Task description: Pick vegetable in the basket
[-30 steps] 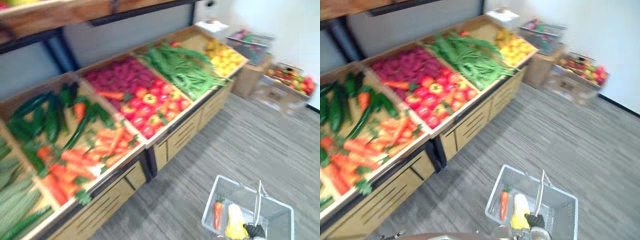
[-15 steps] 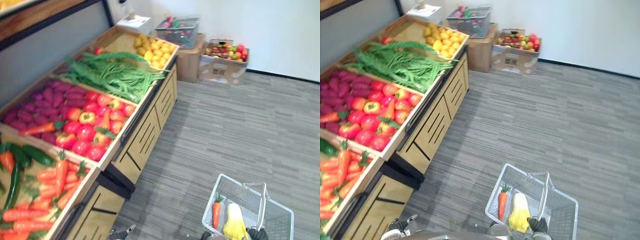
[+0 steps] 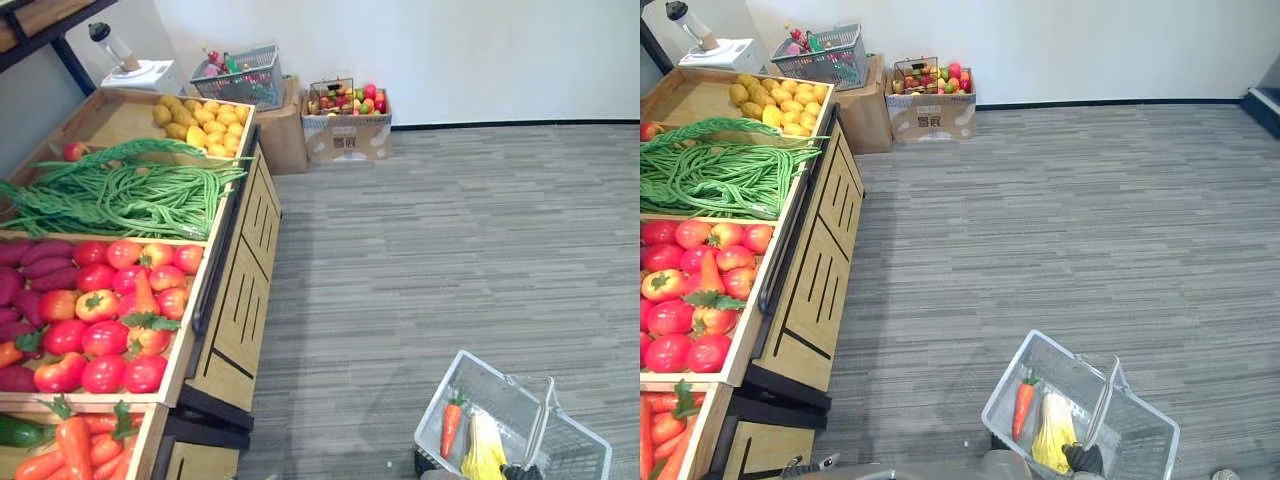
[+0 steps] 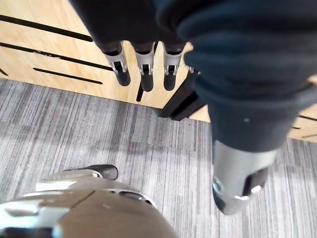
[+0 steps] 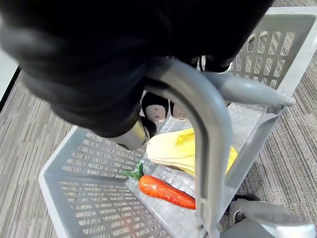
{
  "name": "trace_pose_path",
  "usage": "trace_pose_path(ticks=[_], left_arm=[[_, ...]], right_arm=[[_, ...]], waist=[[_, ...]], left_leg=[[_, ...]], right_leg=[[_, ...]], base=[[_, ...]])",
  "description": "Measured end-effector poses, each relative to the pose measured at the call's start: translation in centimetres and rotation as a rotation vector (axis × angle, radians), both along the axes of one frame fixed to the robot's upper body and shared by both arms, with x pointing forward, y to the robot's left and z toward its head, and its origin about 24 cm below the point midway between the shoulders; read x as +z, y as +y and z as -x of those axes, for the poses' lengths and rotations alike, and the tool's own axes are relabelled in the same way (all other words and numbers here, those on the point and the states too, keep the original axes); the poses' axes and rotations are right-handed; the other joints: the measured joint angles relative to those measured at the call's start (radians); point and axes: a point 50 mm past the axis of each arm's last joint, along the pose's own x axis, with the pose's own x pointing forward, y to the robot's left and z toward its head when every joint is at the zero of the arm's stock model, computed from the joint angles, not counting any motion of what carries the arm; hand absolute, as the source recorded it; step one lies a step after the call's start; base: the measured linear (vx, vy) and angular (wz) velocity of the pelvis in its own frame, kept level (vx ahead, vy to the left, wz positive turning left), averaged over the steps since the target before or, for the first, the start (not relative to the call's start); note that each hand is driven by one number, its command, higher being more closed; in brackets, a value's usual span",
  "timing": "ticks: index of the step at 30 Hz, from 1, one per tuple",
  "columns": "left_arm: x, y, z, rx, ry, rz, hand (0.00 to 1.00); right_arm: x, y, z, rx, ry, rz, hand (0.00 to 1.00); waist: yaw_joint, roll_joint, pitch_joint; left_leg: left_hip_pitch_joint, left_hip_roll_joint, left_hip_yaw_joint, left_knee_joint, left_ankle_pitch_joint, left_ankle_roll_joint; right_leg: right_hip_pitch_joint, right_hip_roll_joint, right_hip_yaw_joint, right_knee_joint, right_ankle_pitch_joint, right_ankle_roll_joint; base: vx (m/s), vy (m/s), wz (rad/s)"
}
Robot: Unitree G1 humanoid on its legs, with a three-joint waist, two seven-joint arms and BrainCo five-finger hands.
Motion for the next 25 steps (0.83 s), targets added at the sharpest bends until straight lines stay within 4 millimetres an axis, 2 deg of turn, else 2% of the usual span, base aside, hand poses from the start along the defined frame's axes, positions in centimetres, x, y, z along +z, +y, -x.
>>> trace_pose_path(ticks=[4,8,10,12,13,14,15,17,18,19,25], left_arm=[[-0.1,-0.2,0.8,-0.041,0.016,-0.008,0.00],[-0.1,-0.2,0.8,-0.059,0.012,0.002,0.00],[-0.1,-0.2,0.9,-0.040,0.007,0.018,0.00],[-0.1,0.1,0.8,-0.029,0.002,0.022,0.00],[0.0,0.4,0.8,0.003,-0.008,0.026,0.00],[0.0,0.4,0.7,0.014,-0.014,0.029,0.00],[0.0,0.4,0.6,0.039,-0.029,0.039,0.00],[0.0,0.3,0.8,0.074,-0.033,0.054,0.00],[0.0,0.6,1.0,0.101,-0.031,0.054,0.00],[0.0,0.6,1.1,0.117,-0.032,0.061,0.00],[-0.3,-0.2,1.3,0.148,-0.024,0.104,0.00]], right_arm=[[0.0,0.0,0.0,-0.017,-0.012,-0.008,1.00],[0.0,0.0,0.1,-0.018,-0.010,-0.018,1.00],[0.0,0.2,-0.2,-0.007,-0.022,-0.025,1.00],[0.0,0.5,-0.4,0.002,-0.034,-0.033,1.00],[0.0,0.9,-0.8,0.002,-0.047,-0.043,1.00],[-0.1,1.0,-0.8,-0.010,-0.047,-0.049,1.00],[-0.2,0.9,-0.4,-0.048,-0.039,-0.057,1.00],[-0.4,1.0,0.3,-0.067,-0.012,-0.068,1.00],[-0.5,1.0,0.9,-0.084,0.007,-0.071,1.00],[-0.5,0.9,1.1,-0.086,0.012,-0.071,1.00],[-0.7,0.8,1.6,-0.089,0.039,-0.071,1.00]], waist=[[-0.002,-0.005,-0.004],[-0.005,-0.005,-0.009],[0.000,-0.005,-0.007],[0.000,-0.020,0.000],[-0.002,-0.029,0.006],[-0.004,-0.026,0.009],[0.000,-0.014,0.010],[0.000,-0.028,0.010],[0.002,-0.036,0.011],[0.002,-0.036,0.007],[0.000,-0.019,0.007]], left_leg=[[0.017,-0.002,0.068,0.000,-0.018,-0.002],[0.022,-0.008,0.110,0.007,-0.025,0.005],[0.035,0.001,0.150,0.009,-0.029,0.013],[0.047,0.000,0.177,0.026,-0.047,0.042],[0.053,0.010,0.209,0.025,-0.063,0.042],[0.054,0.010,0.217,0.024,-0.065,0.041],[0.054,0.023,0.238,0.023,-0.064,0.040],[0.059,0.022,0.248,0.026,-0.066,0.031],[0.071,0.018,0.254,0.023,-0.069,0.024],[0.071,0.019,0.256,0.022,-0.070,0.022],[0.105,0.040,0.248,0.004,-0.072,-0.008]], right_leg=[[-0.025,0.012,0.073,0.005,0.012,0.004],[-0.073,0.030,0.125,0.030,0.039,-0.002],[-0.113,0.063,0.046,0.065,0.077,-0.053],[-0.121,0.076,-0.001,0.065,0.096,-0.077],[-0.121,0.073,-0.034,0.061,0.055,-0.095],[-0.126,0.065,-0.078,0.069,0.033,-0.111],[-0.128,0.057,-0.142,0.070,0.006,-0.114],[-0.117,0.049,-0.183,0.071,0.019,-0.105],[-0.099,0.051,-0.184,0.040,0.056,-0.093],[-0.094,0.053,-0.184,0.028,0.067,-0.090],[-0.061,0.083,-0.186,-0.002,0.088,-0.087]], base=[[-0.01,0.015,-0.52],[0.00,-0.001,-0.68],[-0.04,-0.032,-0.99],[-0.11,-0.075,-0.96],[-0.13,-0.088,-0.77],[-0.14,-0.048,-0.61],[-0.10,-0.033,-0.42],[-0.02,-0.018,-0.32],[0.01,-0.017,-0.19],[0.02,-0.025,-0.17],[0.06,-0.004,0.00]])
